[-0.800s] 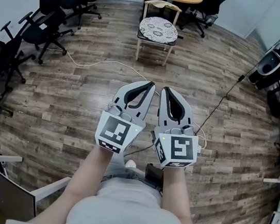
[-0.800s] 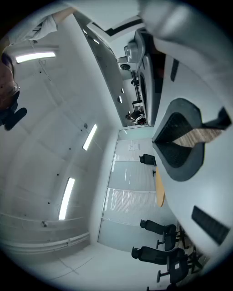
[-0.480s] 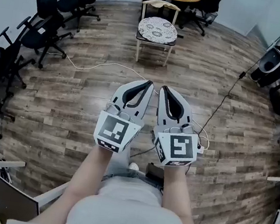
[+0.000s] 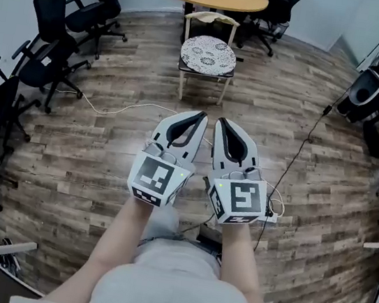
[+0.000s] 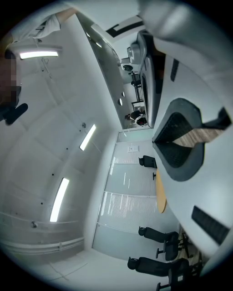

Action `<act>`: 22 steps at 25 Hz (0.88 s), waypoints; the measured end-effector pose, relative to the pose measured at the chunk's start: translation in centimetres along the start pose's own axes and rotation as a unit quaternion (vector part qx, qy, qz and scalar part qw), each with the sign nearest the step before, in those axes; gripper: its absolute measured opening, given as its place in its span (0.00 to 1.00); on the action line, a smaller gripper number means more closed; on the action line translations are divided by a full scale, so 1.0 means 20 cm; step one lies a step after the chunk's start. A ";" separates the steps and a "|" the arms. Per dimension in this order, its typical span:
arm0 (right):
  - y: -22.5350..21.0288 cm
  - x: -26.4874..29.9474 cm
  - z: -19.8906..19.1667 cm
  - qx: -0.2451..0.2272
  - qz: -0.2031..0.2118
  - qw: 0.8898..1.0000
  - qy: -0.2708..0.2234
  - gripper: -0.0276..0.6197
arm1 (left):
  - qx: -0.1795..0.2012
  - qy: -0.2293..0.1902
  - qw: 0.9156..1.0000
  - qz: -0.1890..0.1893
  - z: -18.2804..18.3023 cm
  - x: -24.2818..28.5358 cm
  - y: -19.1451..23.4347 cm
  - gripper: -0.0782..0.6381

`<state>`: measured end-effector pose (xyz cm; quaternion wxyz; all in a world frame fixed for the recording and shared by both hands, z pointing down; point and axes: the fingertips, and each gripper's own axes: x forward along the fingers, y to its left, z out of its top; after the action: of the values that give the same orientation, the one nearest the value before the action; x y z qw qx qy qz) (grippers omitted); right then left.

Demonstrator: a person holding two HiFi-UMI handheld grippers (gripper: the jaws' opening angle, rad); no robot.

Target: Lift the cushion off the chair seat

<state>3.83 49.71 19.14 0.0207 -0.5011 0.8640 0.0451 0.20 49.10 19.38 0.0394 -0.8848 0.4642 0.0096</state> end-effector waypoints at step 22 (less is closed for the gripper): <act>-0.07 0.97 -0.16 -0.014 -0.011 0.999 0.037 0.08 | -0.019 0.002 1.000 -0.015 -0.12 0.53 0.85 0.12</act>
<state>-4.56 32.00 20.59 -0.0175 -0.5120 0.8580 0.0381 -7.86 30.53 20.23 0.0219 -0.8922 0.4508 0.0161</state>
